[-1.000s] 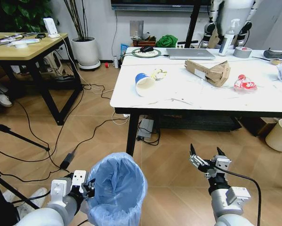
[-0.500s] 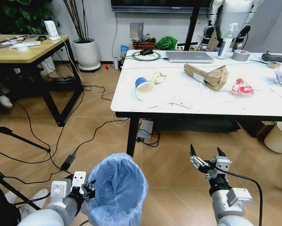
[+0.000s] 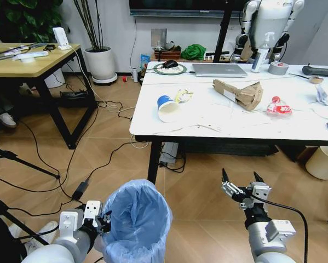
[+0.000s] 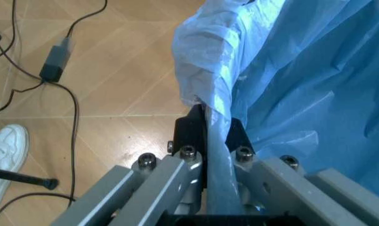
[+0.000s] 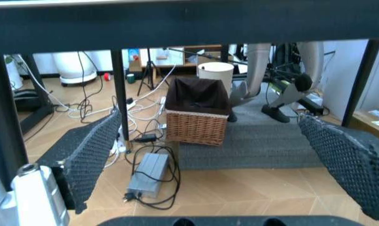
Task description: Pick up the trash bin and place the trash from the table into it.
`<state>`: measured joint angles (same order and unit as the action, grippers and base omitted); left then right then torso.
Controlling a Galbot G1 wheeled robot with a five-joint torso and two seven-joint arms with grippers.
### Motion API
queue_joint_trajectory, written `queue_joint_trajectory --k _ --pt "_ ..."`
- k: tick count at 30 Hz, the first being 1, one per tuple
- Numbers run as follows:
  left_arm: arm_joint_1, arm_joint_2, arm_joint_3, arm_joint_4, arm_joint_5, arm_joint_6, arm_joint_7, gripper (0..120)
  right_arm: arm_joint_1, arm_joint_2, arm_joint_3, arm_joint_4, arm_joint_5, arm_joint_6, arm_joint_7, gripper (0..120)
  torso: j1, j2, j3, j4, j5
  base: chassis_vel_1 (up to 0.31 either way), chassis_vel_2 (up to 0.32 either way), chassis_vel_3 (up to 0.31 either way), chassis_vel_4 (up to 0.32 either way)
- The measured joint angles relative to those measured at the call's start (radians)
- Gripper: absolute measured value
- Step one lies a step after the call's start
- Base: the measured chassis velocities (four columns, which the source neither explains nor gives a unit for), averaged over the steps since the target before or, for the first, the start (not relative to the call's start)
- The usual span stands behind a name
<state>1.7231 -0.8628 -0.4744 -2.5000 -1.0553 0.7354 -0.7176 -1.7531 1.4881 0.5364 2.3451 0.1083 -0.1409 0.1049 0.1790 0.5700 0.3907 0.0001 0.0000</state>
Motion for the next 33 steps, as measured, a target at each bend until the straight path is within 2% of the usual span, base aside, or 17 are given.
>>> queue_joint_trajectory --k 33 --pt "0.007 0.001 -0.002 0.0 -0.012 0.0 -0.003 0 -0.005 0.004 -0.003 0.025 0.006 -0.008 0.009 100 0.056 0.143 0.087 0.0 0.0 0.0 0.0 0.0 0.0"
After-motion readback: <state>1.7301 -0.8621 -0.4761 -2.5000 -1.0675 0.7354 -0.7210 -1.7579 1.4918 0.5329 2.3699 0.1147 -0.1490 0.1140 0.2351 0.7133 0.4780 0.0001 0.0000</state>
